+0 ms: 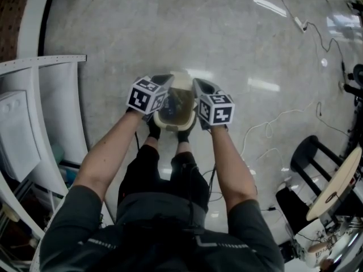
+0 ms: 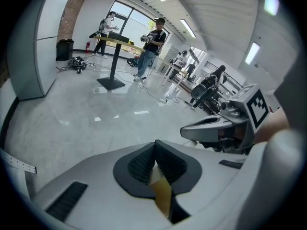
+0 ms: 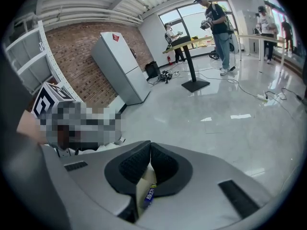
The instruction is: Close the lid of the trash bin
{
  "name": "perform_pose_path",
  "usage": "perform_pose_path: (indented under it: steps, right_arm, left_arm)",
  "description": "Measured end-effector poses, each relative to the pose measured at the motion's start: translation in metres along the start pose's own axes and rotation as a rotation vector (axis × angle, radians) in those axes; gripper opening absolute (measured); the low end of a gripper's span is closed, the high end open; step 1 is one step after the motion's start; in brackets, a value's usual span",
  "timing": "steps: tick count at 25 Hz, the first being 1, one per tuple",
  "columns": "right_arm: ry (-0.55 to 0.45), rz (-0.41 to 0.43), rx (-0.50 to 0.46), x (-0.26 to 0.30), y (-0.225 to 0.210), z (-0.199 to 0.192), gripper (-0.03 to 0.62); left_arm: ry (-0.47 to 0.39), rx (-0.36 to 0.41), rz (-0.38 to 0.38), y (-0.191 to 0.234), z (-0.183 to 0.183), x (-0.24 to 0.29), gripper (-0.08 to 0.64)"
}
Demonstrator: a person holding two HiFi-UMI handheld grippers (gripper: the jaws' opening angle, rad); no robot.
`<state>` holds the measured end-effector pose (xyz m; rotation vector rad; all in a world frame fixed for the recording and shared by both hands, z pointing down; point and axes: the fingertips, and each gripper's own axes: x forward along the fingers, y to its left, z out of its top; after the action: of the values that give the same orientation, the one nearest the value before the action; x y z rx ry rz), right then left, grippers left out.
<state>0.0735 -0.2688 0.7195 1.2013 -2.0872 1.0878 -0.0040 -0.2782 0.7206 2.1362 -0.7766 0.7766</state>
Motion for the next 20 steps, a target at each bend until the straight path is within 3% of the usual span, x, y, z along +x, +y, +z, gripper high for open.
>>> perform_pose_path:
  steps: [13,20]
  right_arm:
    - [0.023,0.01,0.017,-0.011,0.015,-0.024,0.012]
    - [0.069,0.028,0.022,-0.023,0.028,-0.07,0.012]
  left_arm:
    - [0.001,-0.036,-0.015,-0.015,-0.028,-0.014,0.003]
    - [0.044,-0.066,-0.013,-0.027,-0.072,-0.024,0.003]
